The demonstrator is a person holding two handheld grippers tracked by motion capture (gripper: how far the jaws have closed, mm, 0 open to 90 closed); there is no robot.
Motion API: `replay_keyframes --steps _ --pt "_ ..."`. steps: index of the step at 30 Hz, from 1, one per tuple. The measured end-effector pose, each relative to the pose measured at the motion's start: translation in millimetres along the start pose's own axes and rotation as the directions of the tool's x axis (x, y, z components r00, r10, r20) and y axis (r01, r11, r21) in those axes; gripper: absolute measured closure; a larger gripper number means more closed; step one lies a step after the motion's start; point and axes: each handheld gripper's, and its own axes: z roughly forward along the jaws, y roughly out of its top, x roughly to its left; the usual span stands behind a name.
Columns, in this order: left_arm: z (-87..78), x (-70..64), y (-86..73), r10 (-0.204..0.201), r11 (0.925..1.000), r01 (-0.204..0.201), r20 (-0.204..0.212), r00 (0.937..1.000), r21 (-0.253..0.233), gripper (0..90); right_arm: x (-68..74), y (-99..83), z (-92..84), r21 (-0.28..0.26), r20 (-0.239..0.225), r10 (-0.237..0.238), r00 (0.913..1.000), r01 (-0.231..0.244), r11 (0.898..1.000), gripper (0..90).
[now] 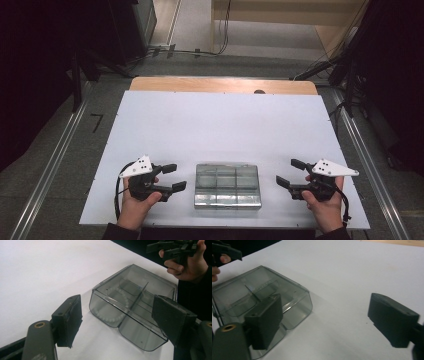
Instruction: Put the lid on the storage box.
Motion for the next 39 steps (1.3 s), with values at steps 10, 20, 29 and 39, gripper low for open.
replay_keyframes --steps 10,20,29,39 --pt "-13.4 10.2 -2.6 -0.011 0.9993 0.009 -0.034 0.9994 -0.036 10.8 -14.3 -4.4 -9.9 -0.026 0.012 0.020 0.9997 -0.020 0.999 0.8" --pt "-29.2 23.2 -7.9 -0.024 0.9971 0.019 -0.060 0.9979 -0.073 4.6 -28.3 -10.2 -20.5 -0.049 0.042 0.038 0.9984 -0.036 0.998 0.0" --pt "-42.4 34.0 -13.3 -0.037 0.9946 0.028 -0.090 0.9953 -0.100 4.6 -40.4 -16.8 -30.9 -0.064 0.065 0.060 0.9961 -0.056 0.996 0.0" --pt "-53.9 41.3 -17.8 -0.047 0.9916 0.033 -0.107 0.9932 -0.125 1.0 -52.1 -24.2 -37.3 -0.065 0.088 0.073 0.9934 -0.068 0.996 0.0"
